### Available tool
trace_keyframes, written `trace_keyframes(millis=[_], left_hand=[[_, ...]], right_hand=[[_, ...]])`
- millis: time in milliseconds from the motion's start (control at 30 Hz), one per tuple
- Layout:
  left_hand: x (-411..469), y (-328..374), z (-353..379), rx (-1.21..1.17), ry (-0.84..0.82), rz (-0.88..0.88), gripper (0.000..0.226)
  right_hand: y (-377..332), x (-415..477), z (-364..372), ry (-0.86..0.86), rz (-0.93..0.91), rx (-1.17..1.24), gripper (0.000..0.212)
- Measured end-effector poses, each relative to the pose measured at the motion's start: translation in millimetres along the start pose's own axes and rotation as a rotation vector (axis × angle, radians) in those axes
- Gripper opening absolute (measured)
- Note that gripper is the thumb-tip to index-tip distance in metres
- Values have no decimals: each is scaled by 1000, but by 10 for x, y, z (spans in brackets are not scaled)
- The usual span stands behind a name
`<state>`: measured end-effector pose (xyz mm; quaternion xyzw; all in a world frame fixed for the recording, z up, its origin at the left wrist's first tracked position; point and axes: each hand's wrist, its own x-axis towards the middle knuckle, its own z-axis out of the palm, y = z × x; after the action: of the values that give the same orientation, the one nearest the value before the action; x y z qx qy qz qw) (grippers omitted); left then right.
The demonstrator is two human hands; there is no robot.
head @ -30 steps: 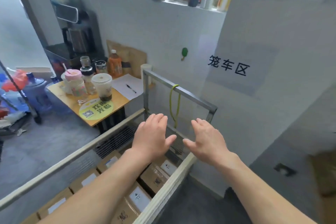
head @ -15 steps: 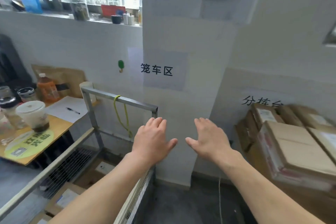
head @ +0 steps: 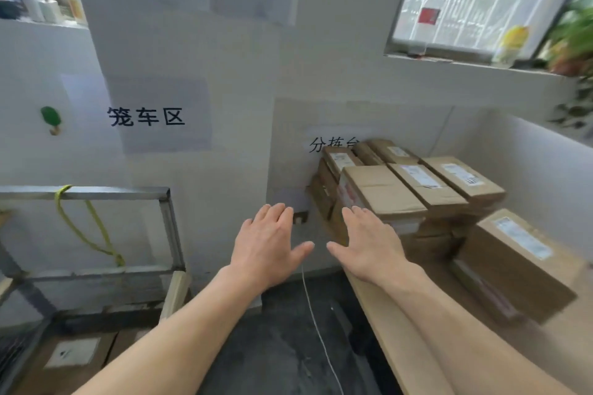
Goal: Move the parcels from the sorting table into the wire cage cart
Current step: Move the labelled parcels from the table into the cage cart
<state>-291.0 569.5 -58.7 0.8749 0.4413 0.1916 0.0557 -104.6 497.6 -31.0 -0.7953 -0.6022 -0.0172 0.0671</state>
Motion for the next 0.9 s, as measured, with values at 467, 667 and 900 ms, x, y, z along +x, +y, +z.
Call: trace_keyframes(millis=[467, 667, 900], left_hand=[[358, 1428, 569, -115, -106, 310, 83], [686, 2270, 1012, -130, -180, 387, 81], [1250, 3354, 1639, -144, -329, 392, 73]], right_hand=[[1486, -728, -79, -4, 351, -20, 82], [2421, -807, -61, -11, 497, -19, 71], [3705, -570, -93, -16, 604, -18, 57]])
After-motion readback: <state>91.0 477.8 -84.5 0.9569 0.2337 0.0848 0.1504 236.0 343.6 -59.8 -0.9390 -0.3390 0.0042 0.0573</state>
